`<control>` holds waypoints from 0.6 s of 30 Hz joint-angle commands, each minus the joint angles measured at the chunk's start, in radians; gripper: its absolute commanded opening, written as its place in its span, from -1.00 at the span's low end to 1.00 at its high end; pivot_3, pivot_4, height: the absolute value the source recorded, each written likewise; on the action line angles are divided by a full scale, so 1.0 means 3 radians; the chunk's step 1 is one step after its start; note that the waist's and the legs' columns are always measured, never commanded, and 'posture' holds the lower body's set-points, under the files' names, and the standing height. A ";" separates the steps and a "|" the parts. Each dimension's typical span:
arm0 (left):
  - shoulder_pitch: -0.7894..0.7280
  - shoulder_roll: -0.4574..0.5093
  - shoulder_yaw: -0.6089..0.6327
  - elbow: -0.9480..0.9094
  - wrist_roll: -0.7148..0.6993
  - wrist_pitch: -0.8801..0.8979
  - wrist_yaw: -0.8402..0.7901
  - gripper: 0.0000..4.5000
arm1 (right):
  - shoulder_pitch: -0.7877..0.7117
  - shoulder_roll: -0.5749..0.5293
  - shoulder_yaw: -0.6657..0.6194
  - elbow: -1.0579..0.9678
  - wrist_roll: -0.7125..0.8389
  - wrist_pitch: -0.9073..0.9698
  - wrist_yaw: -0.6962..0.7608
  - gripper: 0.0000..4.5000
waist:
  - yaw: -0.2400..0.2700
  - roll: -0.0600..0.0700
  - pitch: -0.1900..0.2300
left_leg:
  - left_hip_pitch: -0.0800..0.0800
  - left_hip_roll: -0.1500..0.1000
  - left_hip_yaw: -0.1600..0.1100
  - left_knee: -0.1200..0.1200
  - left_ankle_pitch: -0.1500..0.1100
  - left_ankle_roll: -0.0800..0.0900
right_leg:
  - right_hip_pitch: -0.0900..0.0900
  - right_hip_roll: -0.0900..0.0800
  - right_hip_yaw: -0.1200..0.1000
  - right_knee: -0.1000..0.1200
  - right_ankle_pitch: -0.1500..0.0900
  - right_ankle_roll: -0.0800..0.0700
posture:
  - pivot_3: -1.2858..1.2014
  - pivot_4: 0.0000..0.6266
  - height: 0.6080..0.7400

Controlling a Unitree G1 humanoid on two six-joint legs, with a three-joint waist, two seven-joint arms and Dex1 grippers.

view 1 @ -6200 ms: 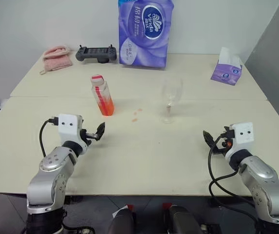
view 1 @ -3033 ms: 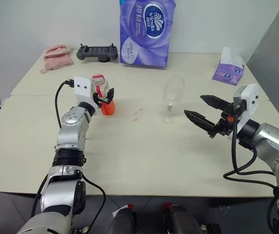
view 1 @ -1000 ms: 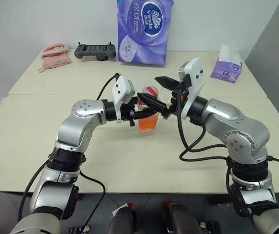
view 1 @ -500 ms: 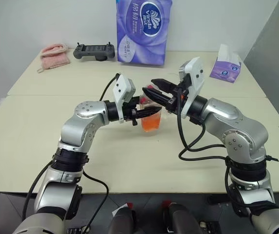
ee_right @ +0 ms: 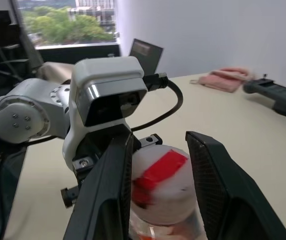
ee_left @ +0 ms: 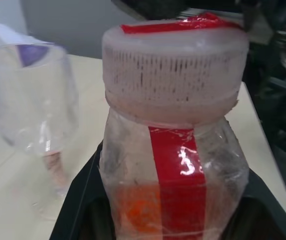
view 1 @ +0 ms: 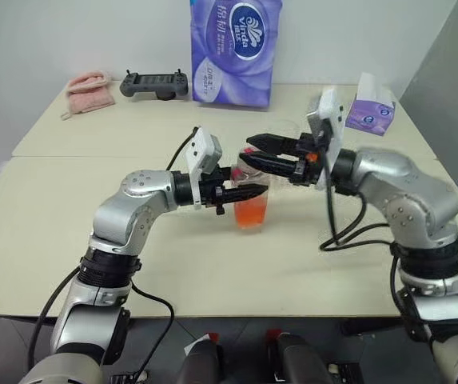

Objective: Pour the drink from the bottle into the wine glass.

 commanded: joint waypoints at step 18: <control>-0.0078 -0.0100 0.0128 -0.0162 -0.0057 -0.0119 0.0153 -0.19 | 0.0341 0.0371 -0.0226 -0.0770 -0.0155 0.0056 -0.1041 0.96 | 0.0000 0.0000 0.0000 | -0.0001 0.0001 -0.0004 0.0002 0.0004 -0.0006 | -0.0001 -0.0004 -0.0002 0.0005 0.0000 0.0000 | 0.03 -0.52 1.00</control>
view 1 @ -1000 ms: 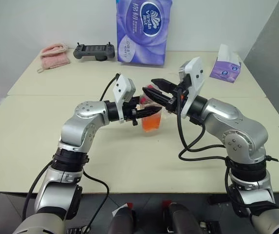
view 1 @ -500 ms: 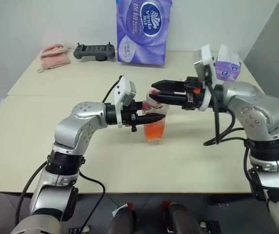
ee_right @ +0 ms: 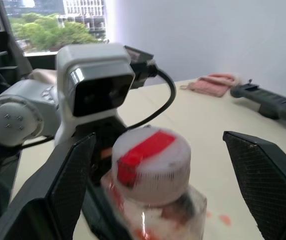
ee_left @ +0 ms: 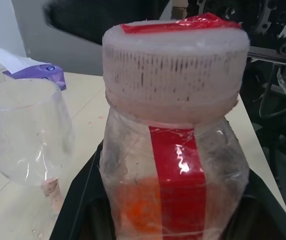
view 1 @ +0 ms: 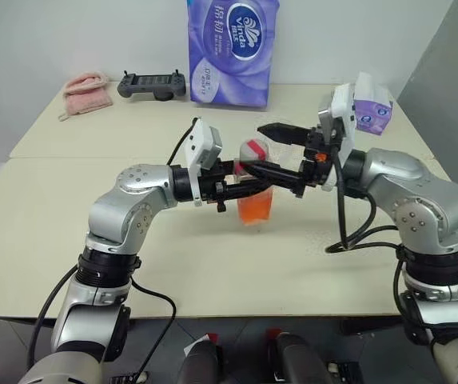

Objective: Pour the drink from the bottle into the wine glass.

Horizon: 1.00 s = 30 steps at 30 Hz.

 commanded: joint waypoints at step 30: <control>-0.0202 0.0080 0.0015 -0.0164 -0.0287 0.0071 -0.0395 -0.19 | -0.0276 -0.0299 0.0096 0.0396 0.0142 -0.0320 0.0956 -0.17 | -0.0010 0.0001 0.0000 | 0.0001 -0.0006 0.0002 0.0000 0.0000 0.0006 | 0.0001 0.0003 0.0002 -0.0002 0.0001 0.0002 | 0.03 -0.52 1.00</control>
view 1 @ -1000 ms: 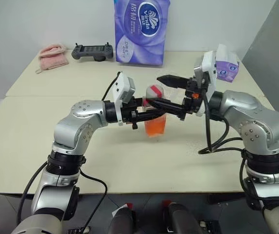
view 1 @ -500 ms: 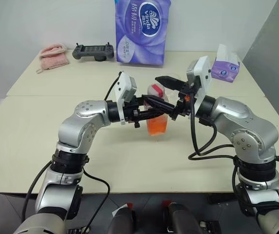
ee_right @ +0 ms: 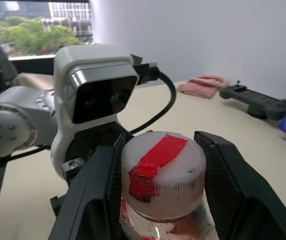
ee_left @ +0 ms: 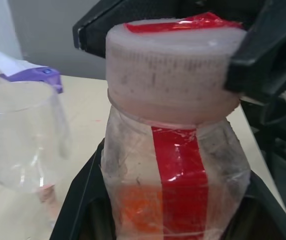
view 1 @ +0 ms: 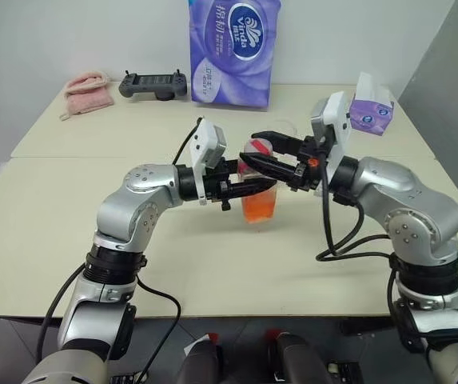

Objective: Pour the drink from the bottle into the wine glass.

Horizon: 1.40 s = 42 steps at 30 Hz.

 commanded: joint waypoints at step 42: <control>-0.0050 0.0130 0.0125 -0.0150 -0.0178 -0.0005 0.0031 -0.19 | 0.0067 0.0215 -0.0349 -0.0794 0.0446 0.0609 -0.1041 -0.28 | 0.0008 0.0001 0.0001 | -0.0009 -0.0012 -0.0013 0.0001 0.0009 0.0004 | -0.0002 -0.0010 -0.0010 0.0001 0.0004 0.0002 | 0.03 -0.52 1.00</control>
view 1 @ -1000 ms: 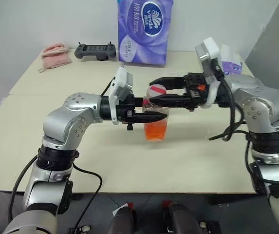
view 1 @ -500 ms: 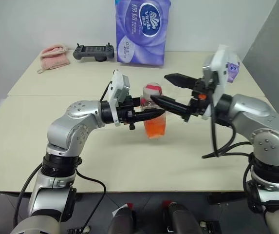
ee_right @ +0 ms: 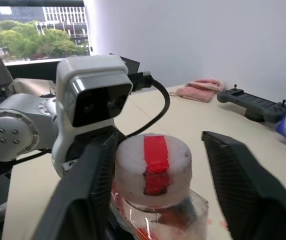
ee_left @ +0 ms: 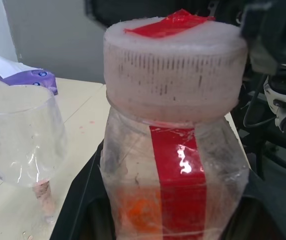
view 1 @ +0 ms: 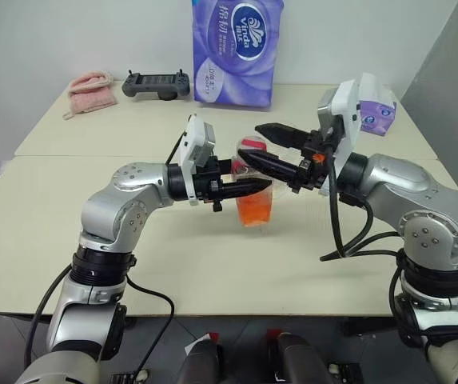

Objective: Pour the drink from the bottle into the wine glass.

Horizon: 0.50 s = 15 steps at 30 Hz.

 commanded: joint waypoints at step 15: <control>-0.0127 0.0055 0.0073 -0.0083 0.0001 -0.0056 -0.0029 -0.19 | -0.0047 -0.0085 0.0098 0.0071 -0.0063 -0.0204 0.0161 -0.47 | -0.0001 0.0000 0.0000 | 0.0000 0.0000 -0.0001 0.0000 0.0000 0.0001 | 0.0000 0.0000 -0.0001 0.0000 0.0000 0.0000 | 0.03 -0.52 1.00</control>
